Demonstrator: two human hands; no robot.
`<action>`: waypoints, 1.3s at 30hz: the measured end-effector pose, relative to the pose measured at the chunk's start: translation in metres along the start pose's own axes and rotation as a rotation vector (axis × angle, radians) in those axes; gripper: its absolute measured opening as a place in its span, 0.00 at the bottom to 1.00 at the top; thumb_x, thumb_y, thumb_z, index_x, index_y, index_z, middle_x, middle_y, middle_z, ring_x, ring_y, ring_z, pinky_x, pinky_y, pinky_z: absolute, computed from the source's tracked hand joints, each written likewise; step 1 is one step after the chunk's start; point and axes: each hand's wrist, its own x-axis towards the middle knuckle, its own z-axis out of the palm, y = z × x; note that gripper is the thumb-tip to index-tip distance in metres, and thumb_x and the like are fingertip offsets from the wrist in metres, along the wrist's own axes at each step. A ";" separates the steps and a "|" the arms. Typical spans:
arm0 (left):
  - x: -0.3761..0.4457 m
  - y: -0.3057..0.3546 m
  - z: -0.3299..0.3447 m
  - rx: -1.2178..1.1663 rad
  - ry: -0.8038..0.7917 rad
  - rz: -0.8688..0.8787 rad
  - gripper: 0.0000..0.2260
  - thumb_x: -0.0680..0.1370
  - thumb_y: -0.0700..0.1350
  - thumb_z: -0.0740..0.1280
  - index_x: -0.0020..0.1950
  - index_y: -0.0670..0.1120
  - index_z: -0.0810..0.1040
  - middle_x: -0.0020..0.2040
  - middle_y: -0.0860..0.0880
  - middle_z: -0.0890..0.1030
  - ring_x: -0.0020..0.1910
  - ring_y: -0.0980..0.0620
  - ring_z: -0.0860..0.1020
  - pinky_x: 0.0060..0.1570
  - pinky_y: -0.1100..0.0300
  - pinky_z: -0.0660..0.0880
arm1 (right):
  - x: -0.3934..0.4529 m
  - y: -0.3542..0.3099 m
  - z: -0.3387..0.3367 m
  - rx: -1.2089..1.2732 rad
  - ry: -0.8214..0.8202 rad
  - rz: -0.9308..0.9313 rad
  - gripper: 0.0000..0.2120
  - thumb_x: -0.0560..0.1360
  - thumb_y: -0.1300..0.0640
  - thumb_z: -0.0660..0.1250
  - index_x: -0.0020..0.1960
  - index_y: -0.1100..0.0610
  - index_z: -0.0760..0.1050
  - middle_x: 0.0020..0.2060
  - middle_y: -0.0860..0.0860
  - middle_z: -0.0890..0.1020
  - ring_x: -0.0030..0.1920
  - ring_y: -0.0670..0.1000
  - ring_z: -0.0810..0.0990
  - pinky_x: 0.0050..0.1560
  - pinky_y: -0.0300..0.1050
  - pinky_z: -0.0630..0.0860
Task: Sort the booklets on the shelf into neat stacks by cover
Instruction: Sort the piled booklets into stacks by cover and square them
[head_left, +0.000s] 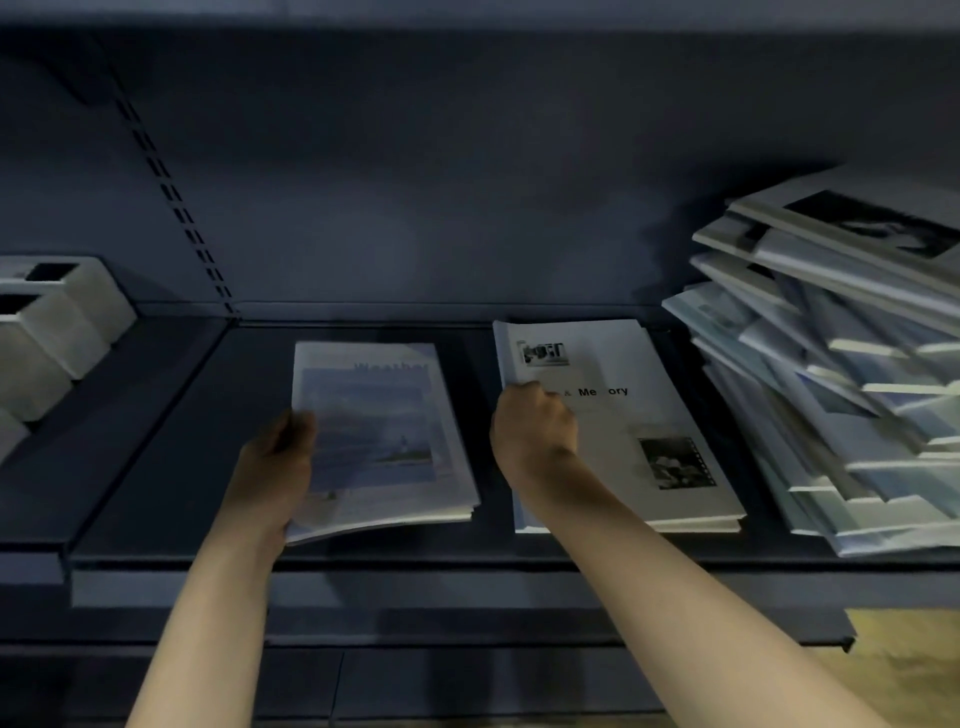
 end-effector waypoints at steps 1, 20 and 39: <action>0.001 -0.001 0.000 0.000 0.003 0.002 0.15 0.81 0.49 0.57 0.64 0.44 0.74 0.55 0.50 0.74 0.53 0.53 0.71 0.53 0.59 0.64 | 0.000 -0.001 0.002 -0.015 -0.003 -0.005 0.10 0.79 0.64 0.58 0.55 0.62 0.76 0.53 0.57 0.79 0.53 0.55 0.80 0.44 0.45 0.77; 0.002 -0.001 0.000 -0.003 0.033 0.013 0.11 0.81 0.47 0.58 0.59 0.46 0.75 0.53 0.47 0.76 0.51 0.51 0.72 0.51 0.60 0.65 | 0.013 -0.003 -0.005 0.017 -0.074 0.023 0.11 0.76 0.64 0.63 0.58 0.63 0.74 0.55 0.58 0.77 0.55 0.56 0.78 0.46 0.45 0.77; 0.038 0.012 0.032 0.638 -0.090 0.265 0.18 0.82 0.52 0.53 0.54 0.40 0.75 0.48 0.38 0.79 0.42 0.43 0.76 0.40 0.57 0.67 | 0.015 0.035 0.034 0.107 0.081 -0.087 0.24 0.79 0.45 0.48 0.73 0.50 0.57 0.73 0.53 0.58 0.72 0.56 0.56 0.71 0.58 0.54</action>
